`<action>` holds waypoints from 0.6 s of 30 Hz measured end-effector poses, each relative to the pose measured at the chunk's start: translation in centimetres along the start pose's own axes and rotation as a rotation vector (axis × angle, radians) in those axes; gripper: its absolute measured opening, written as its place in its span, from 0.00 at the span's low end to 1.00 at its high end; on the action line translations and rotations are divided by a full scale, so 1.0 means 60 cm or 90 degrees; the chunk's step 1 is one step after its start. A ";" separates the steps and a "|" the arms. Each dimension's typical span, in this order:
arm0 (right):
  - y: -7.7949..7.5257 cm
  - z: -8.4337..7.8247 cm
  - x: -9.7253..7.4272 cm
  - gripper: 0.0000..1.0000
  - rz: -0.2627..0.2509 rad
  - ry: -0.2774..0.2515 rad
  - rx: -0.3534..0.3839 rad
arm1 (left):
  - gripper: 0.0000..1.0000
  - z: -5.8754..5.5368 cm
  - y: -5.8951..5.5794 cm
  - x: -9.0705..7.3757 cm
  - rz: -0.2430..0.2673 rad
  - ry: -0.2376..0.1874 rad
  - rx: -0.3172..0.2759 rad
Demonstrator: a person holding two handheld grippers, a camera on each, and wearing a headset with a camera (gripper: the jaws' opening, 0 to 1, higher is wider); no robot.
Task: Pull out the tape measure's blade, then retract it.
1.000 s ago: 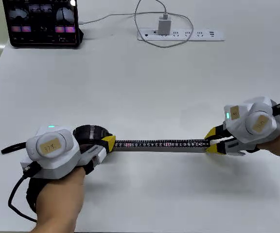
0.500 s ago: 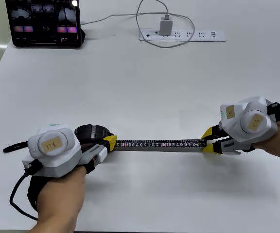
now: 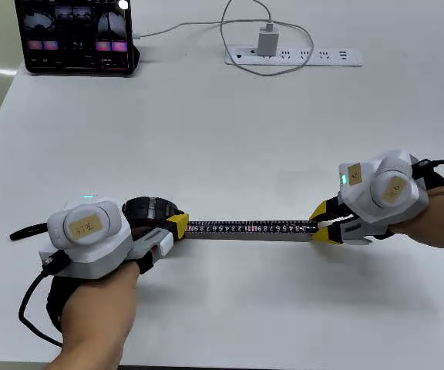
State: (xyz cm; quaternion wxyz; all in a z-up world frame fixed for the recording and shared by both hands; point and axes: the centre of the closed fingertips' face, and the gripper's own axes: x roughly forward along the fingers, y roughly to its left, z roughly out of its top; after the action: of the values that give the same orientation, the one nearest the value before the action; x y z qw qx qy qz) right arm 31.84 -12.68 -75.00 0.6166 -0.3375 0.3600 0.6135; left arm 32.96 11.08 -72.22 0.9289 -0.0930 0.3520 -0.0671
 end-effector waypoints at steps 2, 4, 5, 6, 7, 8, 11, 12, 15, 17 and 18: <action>-0.001 0.002 0.003 0.10 0.002 -0.002 -0.001 | 0.57 0.000 0.000 0.000 0.000 0.000 0.000; -0.001 0.005 0.004 0.10 0.003 -0.003 -0.001 | 0.57 0.000 0.001 0.001 -0.001 0.001 -0.002; -0.002 0.006 0.004 0.10 0.004 -0.004 -0.001 | 0.57 0.000 0.001 0.001 -0.001 0.001 -0.003; -0.002 0.008 0.005 0.10 0.004 -0.005 -0.001 | 0.57 0.000 0.001 0.001 -0.001 0.001 -0.004; -0.003 0.009 0.006 0.10 0.004 -0.005 -0.001 | 0.57 0.000 0.002 0.001 -0.002 0.001 -0.006; -0.003 0.010 0.006 0.10 0.005 -0.006 -0.002 | 0.57 0.000 0.002 0.001 -0.003 0.001 -0.007; -0.003 0.015 0.010 0.10 0.006 -0.009 -0.001 | 0.57 -0.001 0.003 0.002 -0.005 0.001 -0.010; -0.003 0.015 0.011 0.10 0.007 -0.010 -0.001 | 0.57 -0.001 0.002 0.002 -0.005 0.001 -0.010; -0.003 0.019 0.014 0.10 0.009 -0.011 -0.002 | 0.57 -0.001 0.001 0.001 -0.005 0.002 -0.011; -0.002 0.021 0.015 0.10 0.010 -0.014 -0.001 | 0.57 -0.001 0.002 0.002 -0.005 0.002 -0.010; -0.002 0.023 0.016 0.10 0.011 -0.014 -0.001 | 0.57 -0.001 0.002 0.002 -0.005 0.003 -0.010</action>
State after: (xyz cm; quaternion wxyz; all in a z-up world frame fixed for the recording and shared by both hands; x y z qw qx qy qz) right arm 31.98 -11.03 -75.12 0.6146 -0.3281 0.3555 0.6231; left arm 32.99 11.14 -72.35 0.9272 -0.1014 0.3540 -0.0683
